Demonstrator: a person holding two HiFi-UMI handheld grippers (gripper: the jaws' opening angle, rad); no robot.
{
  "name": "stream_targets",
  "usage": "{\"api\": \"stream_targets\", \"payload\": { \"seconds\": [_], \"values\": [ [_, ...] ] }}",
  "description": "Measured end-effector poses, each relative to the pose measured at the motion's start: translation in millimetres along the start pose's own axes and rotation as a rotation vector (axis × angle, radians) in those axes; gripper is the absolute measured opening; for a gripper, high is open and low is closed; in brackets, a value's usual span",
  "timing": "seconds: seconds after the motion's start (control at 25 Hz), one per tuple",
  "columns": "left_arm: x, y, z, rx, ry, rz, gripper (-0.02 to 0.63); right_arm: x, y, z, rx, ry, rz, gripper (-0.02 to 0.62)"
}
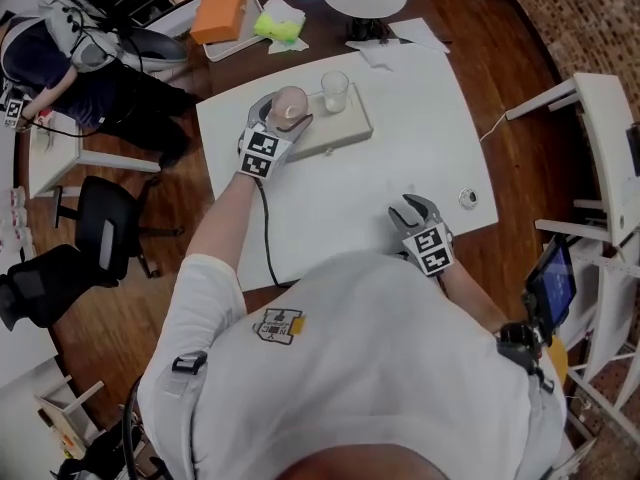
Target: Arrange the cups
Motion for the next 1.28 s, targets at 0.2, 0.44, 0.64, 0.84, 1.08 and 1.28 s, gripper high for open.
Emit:
{"api": "stream_targets", "payload": {
  "seconds": [0.2, 0.44, 0.64, 0.84, 1.08, 1.28],
  "values": [
    [4, 4, 6, -0.014, -0.012, 0.018, 0.376, -1, -2, 3, 0.002, -0.014, 0.005, 0.173],
    [10, 9, 23, -0.061, -0.009, 0.020, 0.376, -2, 0, 4, 0.009, -0.024, 0.015, 0.173],
    [11, 7, 23, -0.060, -0.003, 0.020, 0.376, -2, -3, 4, 0.015, -0.031, 0.013, 0.173],
    [10, 7, 20, -0.062, -0.003, 0.021, 0.376, -1, -4, 4, 0.016, -0.024, 0.013, 0.172],
    [7, 10, 19, -0.058, 0.006, 0.020, 0.376, -2, -5, 7, 0.020, -0.018, 0.008, 0.172],
    [7, 9, 23, -0.035, -0.009, 0.006, 0.377, -2, -6, 5, 0.021, 0.006, 0.009, 0.172]
  ]
}}
Point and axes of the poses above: the fingertips, and each gripper's own axes: x forward along the fingers, y to its right, z out of its underside, the point moved 7 cm from there along -x, backward along the fingers, and after that the axes turned 14 degrees about x, right-handed, at the moved point
